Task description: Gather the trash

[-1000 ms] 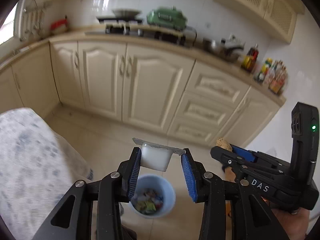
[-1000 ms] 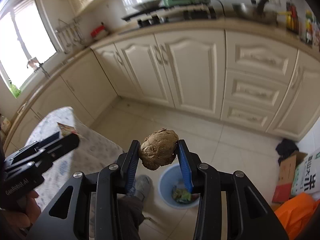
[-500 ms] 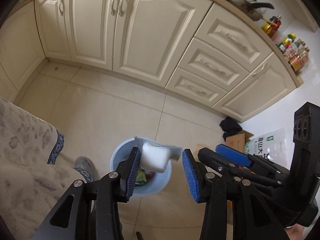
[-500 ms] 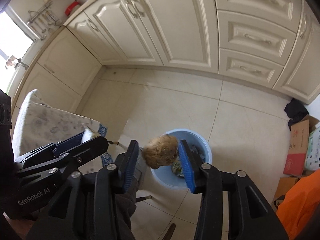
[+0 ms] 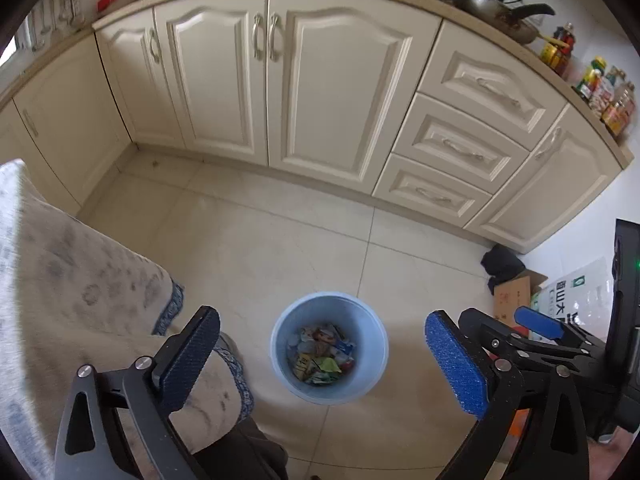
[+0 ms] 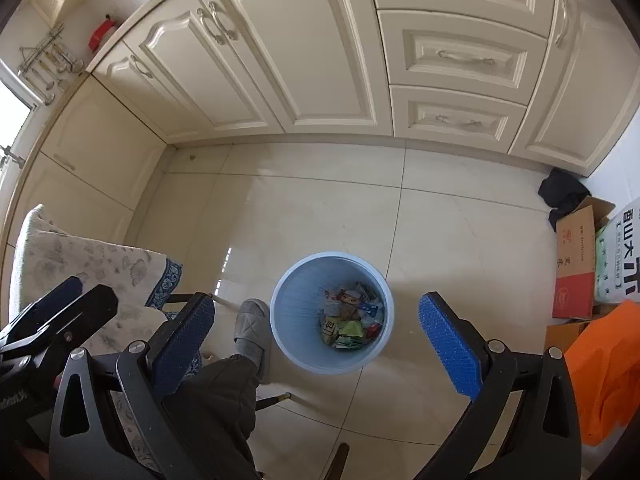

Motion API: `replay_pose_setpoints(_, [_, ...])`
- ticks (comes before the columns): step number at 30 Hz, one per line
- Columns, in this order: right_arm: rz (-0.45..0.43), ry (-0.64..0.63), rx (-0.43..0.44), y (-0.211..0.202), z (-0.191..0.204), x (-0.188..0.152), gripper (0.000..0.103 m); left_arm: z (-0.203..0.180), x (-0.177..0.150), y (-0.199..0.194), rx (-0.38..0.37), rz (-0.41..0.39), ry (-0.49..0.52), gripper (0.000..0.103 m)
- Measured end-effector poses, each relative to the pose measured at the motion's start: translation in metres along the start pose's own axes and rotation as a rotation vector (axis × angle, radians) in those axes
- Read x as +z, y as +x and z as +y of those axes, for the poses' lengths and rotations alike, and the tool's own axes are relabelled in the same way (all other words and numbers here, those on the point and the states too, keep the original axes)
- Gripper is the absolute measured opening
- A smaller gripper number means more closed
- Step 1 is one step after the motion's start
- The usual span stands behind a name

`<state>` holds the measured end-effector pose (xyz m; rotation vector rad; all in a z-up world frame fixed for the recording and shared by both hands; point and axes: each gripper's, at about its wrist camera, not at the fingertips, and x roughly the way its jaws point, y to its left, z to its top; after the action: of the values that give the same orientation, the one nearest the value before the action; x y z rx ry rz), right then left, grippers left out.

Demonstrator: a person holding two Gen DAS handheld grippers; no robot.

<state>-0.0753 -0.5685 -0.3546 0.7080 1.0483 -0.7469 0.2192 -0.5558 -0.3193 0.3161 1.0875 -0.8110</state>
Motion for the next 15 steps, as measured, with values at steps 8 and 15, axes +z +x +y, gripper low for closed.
replay_pose_setpoints(8, [-0.082,-0.036,0.027,-0.052,0.024,-0.005,0.103,-0.002,-0.047,-0.100,0.010,-0.173,0.025,0.102])
replay_pose_setpoints(15, [-0.191,-0.125,0.093,-0.114,0.083,-0.014,0.103,0.046,-0.119,-0.219,0.063,-0.346,-0.028,0.102])
